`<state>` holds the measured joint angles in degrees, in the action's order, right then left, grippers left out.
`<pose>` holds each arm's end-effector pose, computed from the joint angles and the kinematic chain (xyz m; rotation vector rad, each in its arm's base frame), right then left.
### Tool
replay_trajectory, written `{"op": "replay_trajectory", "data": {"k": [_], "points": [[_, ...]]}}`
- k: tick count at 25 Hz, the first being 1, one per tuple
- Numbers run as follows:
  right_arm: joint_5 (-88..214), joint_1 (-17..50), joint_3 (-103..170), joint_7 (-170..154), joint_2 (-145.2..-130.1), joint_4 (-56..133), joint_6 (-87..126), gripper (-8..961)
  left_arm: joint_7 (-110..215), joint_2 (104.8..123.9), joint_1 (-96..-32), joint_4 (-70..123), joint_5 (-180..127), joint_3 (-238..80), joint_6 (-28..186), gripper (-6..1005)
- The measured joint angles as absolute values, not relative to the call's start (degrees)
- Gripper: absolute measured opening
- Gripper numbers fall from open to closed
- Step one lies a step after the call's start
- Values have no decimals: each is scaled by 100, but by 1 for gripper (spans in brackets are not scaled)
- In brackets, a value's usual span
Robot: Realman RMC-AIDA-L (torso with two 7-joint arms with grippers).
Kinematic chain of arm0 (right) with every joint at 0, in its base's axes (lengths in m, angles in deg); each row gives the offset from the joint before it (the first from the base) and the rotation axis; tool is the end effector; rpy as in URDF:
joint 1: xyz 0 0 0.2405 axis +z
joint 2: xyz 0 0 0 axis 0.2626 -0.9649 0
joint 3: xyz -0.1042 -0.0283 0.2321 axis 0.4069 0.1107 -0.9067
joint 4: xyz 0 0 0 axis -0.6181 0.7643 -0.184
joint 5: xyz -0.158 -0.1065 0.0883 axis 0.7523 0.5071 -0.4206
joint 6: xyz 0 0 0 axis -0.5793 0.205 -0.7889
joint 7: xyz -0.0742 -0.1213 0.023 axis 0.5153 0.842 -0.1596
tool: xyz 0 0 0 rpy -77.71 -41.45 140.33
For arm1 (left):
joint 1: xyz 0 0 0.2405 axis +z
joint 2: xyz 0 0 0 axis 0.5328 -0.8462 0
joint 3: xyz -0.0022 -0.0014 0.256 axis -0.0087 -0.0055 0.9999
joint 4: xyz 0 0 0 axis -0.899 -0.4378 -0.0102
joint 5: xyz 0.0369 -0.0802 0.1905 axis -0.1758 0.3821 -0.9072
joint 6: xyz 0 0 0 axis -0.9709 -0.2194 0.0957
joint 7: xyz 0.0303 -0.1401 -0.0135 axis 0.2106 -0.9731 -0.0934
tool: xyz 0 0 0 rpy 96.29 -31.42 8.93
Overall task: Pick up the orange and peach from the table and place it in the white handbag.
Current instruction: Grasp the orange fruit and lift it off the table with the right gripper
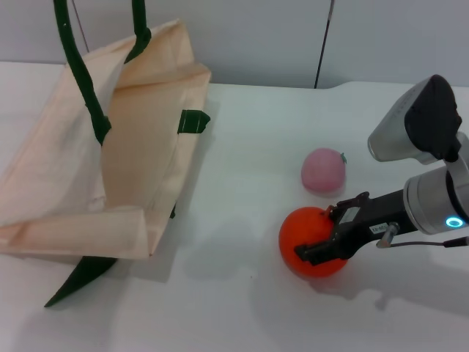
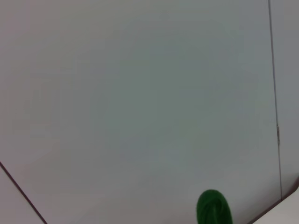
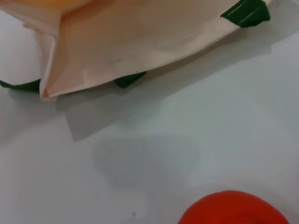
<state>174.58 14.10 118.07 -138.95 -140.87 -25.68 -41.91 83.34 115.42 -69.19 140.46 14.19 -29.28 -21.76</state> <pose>0.1902 0.3422 -0.0524 -2.8078 0.7673 -0.1733 -0.0905 0.3603 0.1902 -2.0573 -0.5615 -0.0592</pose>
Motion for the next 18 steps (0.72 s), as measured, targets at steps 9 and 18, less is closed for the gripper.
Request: {"op": "replay_trajectory", "data": {"k": [9,18], "points": [[17510,1580,11801,-13917,-14086,-2335,-4285,651,8331,11542,-6938,14046,1419,-2928,-2181,109],[17613,1606,11772,-13900,-14085,-2400,-4239,412,8335,11541,-6914,14046,1419,-2928,-2182,109]]}}
